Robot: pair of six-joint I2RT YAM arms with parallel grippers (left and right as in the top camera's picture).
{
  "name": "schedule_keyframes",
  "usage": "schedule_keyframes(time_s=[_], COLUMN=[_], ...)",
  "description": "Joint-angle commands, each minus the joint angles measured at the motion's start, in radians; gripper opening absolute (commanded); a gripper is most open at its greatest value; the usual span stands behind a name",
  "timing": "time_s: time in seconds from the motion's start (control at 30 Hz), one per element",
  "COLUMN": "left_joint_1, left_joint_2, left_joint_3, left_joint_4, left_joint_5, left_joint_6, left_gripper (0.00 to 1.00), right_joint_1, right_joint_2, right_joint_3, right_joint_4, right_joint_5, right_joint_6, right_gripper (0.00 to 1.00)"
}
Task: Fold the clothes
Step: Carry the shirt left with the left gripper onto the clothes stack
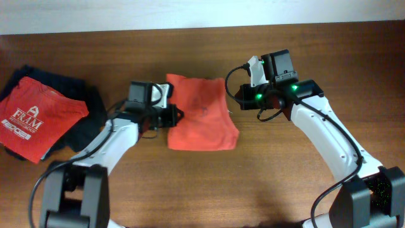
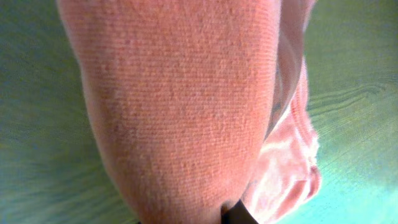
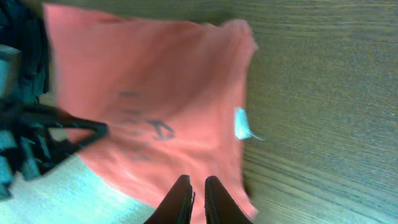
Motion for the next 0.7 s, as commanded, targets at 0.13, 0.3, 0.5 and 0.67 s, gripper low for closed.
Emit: schedule_keyframes(time_s=[0.13, 0.3, 0.5, 0.67], left_joint_1=[0.169, 0.259, 0.393, 0.554], left_joint_2=[-0.087, -0.087, -0.087, -0.087], left_joint_3=[0.056, 0.15, 0.277, 0.314], left_joint_4=[-0.063, -0.122, -0.168, -0.166], left_joint_5=[0.019, 0.037, 0.036, 0.032], left_joint_6=[0.119, 0.118, 0.119, 0.12], left_gripper=[0.0, 0.0, 0.0, 0.0], right_joint_1=[0.0, 0.0, 0.0, 0.0], right_joint_2=[-0.018, -0.018, -0.018, -0.018], right_joint_3=[0.0, 0.0, 0.0, 0.0], right_joint_4=[-0.01, -0.014, -0.025, -0.033], right_joint_5=[0.011, 0.011, 0.011, 0.011], right_joint_6=[-0.012, -0.012, -0.012, -0.012], right_gripper=[0.14, 0.14, 0.14, 0.14])
